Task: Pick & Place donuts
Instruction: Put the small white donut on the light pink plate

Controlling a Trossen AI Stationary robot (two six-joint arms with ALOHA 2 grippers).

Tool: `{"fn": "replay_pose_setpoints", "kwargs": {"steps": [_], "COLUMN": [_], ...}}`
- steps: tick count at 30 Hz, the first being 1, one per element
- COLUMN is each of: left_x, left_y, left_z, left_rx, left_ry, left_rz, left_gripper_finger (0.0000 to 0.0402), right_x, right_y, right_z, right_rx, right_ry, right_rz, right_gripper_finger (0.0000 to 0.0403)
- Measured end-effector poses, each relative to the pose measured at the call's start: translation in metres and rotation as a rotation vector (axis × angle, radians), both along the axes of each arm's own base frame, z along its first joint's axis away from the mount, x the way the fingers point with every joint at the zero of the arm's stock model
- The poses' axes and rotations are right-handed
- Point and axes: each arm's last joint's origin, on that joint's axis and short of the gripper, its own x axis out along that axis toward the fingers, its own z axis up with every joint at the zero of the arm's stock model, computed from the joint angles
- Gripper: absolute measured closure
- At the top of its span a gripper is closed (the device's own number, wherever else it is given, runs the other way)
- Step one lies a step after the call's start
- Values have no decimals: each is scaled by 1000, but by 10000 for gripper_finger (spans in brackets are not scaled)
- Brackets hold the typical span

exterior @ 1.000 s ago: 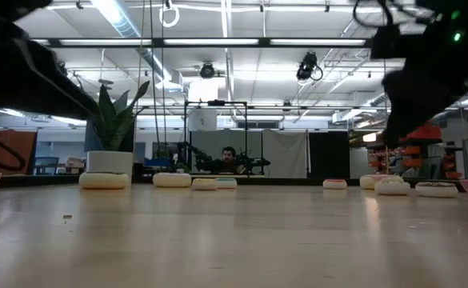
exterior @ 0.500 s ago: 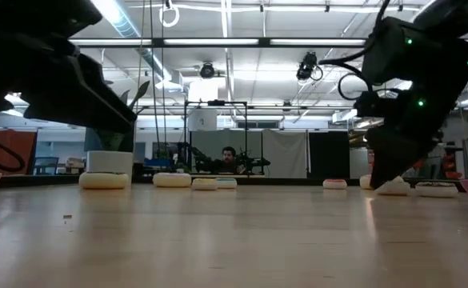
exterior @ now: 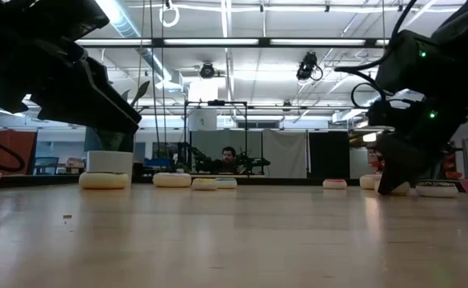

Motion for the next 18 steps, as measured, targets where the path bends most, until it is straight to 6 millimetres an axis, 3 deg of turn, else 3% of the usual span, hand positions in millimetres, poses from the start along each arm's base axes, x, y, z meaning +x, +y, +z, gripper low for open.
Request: {"fn": "replay_pose_setpoints", "kwargs": {"steps": [12,18], "left_x": [0,0], "left_y": [0,0], "left_z": [0,0], "left_rx": [1,3], "left_ry": [1,3], "left_rz": [-1,-2], "left_gripper_finger": [79,79], "right_x": [1,9], "right_y": [1,13], "right_z": [4,32], "right_rx": [20,79], "right_ry": [4,-54], "right_rz": [30,90], "right_gripper_finger": [244,293]}}
